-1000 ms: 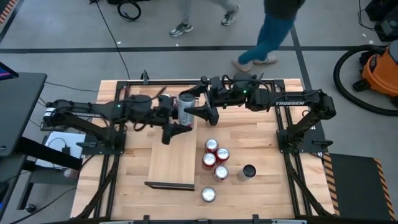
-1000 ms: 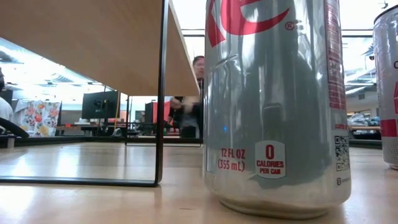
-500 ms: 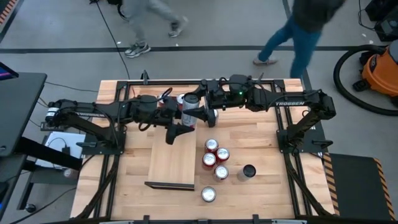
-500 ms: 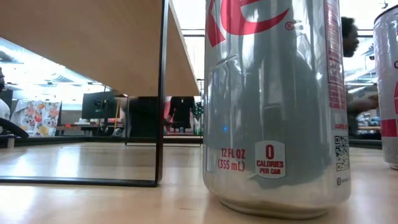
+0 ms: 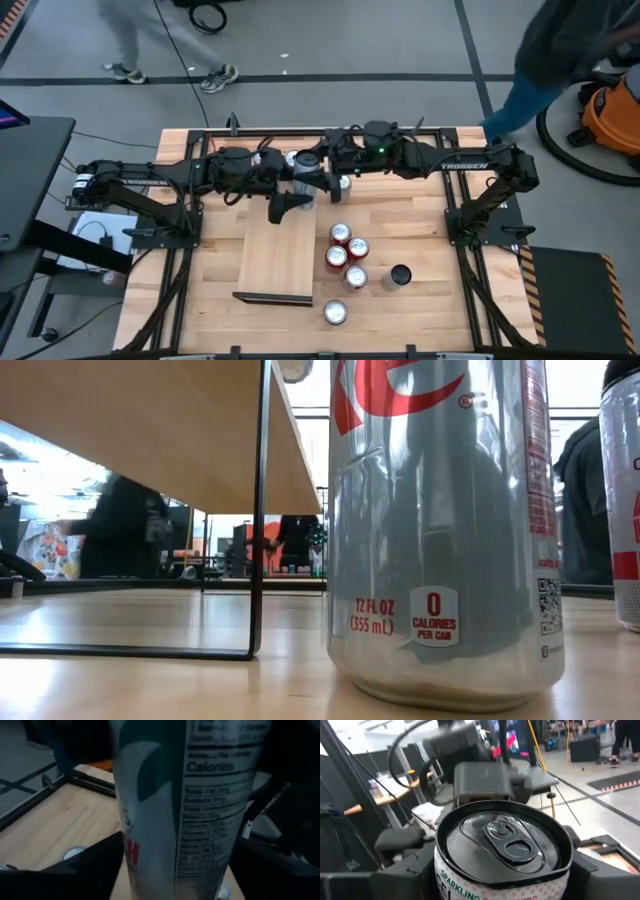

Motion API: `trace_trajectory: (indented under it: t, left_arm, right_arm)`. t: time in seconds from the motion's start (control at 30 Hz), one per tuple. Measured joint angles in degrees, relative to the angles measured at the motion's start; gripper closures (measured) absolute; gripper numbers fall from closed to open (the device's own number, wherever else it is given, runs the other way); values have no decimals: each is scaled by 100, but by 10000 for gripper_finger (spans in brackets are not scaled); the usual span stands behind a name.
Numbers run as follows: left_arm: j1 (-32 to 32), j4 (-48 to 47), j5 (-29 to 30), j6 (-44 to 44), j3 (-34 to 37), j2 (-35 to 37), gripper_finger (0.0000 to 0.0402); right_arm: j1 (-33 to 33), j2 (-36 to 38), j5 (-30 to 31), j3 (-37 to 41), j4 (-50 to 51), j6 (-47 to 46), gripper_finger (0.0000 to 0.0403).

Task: Place canned beverage on shelf
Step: Put the top white and orange soda can on the shelf

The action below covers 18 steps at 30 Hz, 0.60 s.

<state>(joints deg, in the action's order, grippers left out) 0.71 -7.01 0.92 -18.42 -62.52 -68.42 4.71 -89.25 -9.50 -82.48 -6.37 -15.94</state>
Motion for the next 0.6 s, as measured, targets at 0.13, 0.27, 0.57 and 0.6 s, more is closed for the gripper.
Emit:
trace_trajectory:
  t: [0.13, 0.27, 0.57, 0.6]
  left_arm:
    - [69, -163, 149, 102, -140, -11, 10]
    - [45, -735, 862, 354, -378, 17, 11]
    - [-205, -2266, 1634, 353, -1009, 41, 18]
    - [-221, -2380, 1612, 263, -1013, 45, 18]
  right_arm:
    - [-2, 24, -67, -4, 63, 90, 131]
    - [11, 34, 49, -4, 214, 311, 131]
    - [-9, 134, 635, -13, 765, 818, 130]
    - [-9, 118, 675, -13, 791, 887, 130]
